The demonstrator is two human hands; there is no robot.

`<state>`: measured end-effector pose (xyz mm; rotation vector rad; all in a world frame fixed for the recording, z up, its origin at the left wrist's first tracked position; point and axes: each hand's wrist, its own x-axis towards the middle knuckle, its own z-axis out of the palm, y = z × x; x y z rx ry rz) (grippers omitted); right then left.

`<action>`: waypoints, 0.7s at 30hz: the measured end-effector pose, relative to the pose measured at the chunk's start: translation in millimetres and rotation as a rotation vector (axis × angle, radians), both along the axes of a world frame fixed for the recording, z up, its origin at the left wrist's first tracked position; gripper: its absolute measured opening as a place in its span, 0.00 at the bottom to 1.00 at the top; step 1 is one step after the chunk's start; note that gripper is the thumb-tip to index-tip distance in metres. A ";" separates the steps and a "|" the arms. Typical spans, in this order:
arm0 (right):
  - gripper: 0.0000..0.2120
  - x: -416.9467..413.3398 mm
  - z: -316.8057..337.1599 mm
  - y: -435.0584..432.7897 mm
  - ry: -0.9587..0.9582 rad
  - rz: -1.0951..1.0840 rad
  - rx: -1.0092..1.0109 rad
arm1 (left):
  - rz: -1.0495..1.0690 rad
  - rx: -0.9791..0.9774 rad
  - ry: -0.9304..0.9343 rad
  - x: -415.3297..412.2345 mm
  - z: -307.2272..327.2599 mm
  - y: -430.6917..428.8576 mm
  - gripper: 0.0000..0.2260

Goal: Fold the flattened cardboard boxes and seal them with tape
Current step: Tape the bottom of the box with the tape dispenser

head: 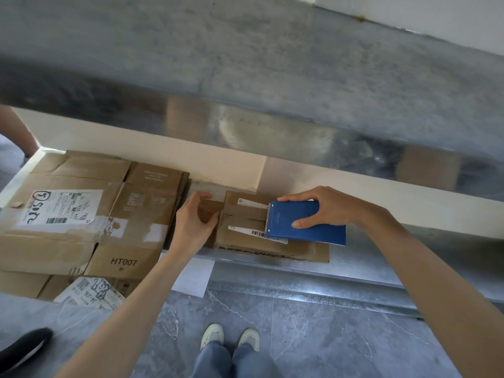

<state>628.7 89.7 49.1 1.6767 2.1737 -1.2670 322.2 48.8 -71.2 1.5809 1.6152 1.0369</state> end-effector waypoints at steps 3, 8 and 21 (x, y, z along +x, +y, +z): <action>0.26 0.4 -1.6 0.2 -0.008 -0.022 0.001 | -0.022 0.023 0.032 1.8 -2.2 -1.2 0.17; 0.26 -0.6 -0.9 -0.5 -0.010 -0.029 0.002 | -0.010 0.019 0.066 -0.5 4.4 -1.9 0.17; 0.27 2.3 3.9 2.6 0.011 0.065 0.007 | -0.345 0.106 0.744 62.5 5.3 -17.6 0.31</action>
